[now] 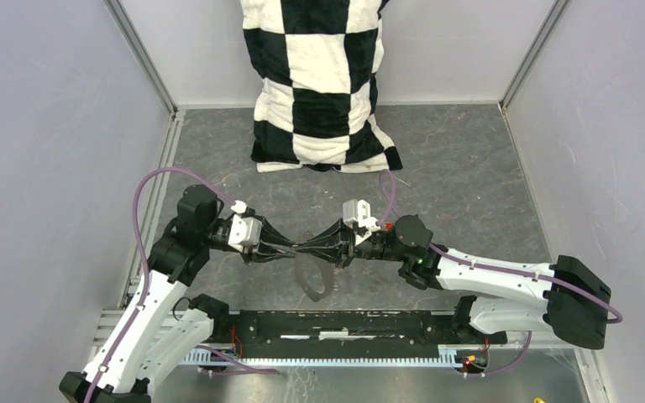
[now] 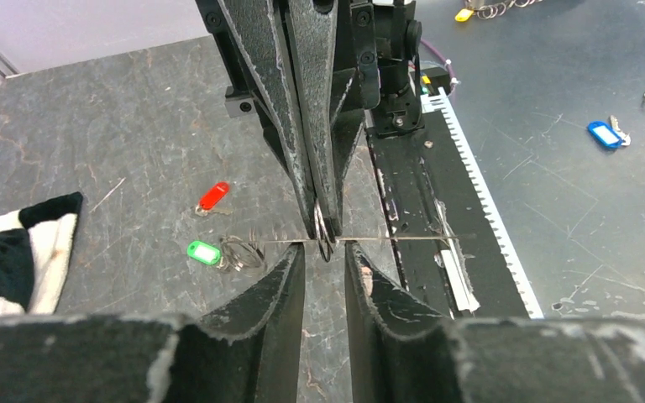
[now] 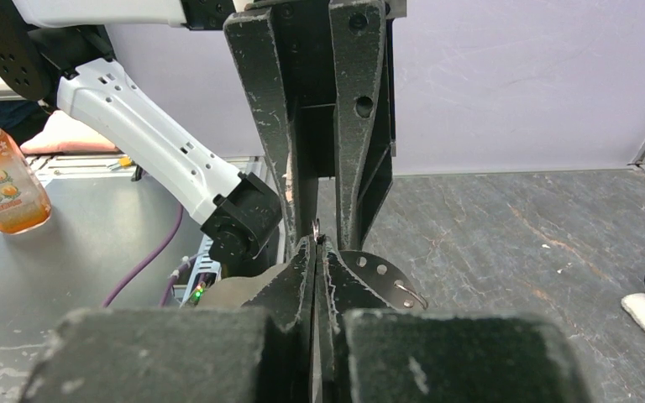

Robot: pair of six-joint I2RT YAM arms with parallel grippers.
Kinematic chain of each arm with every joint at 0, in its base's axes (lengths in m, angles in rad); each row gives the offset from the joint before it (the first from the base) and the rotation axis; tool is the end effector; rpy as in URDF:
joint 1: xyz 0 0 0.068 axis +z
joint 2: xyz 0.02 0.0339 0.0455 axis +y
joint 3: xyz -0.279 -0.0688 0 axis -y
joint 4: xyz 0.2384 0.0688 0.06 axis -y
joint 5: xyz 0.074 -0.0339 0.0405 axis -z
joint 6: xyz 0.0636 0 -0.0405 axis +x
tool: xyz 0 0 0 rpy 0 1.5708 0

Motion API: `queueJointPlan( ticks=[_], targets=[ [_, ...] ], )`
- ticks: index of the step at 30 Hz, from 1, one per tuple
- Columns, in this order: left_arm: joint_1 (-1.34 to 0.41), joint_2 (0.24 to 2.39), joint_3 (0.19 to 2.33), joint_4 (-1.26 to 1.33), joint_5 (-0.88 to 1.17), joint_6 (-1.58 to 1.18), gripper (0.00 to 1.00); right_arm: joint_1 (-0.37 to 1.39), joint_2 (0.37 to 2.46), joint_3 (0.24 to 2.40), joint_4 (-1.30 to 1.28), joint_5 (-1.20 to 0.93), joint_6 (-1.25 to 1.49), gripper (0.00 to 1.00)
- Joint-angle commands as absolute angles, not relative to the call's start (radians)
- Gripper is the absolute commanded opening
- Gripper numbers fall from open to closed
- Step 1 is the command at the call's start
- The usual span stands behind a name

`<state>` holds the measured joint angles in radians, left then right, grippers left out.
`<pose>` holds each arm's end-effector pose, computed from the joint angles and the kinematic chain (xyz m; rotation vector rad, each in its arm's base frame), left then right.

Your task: Put the keys on the keyring

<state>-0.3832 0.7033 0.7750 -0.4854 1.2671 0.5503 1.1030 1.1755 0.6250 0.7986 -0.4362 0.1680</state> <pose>0.0940 -0.1033 0.3335 1.4458 1.1145 -1.1151 0.0999 0.2573 0.3297 -1.0042 1.0890 1.3407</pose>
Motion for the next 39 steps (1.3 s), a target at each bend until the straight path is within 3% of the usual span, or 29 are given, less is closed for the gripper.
queueJointPlan(
  ticks=[1,4,9,14,25,39],
  targets=[
    [-0.387,0.689,0.805,-0.460,1.249,0.605,0.26,1.103,1.178,0.666,0.783,-0.434,0.154,0.01],
    [-0.388,0.689,0.805,-0.461,1.234,0.607,0.12,1.104,1.176,0.666,0.778,-0.444,0.152,0.00],
    [-0.387,0.689,0.813,-0.462,1.220,0.607,0.02,1.103,1.178,0.667,0.770,-0.464,0.153,0.01],
    [-0.387,0.674,0.804,-0.460,1.221,0.617,0.02,1.102,1.189,0.693,0.740,-0.516,0.153,0.01],
    [-0.388,0.670,0.784,-0.576,1.137,0.701,0.02,1.092,1.156,0.836,0.394,-0.554,0.023,0.26],
    [-0.387,0.735,0.817,-0.638,1.106,0.663,0.02,1.088,1.245,1.089,-0.088,-0.535,-0.206,0.41]
  ],
)
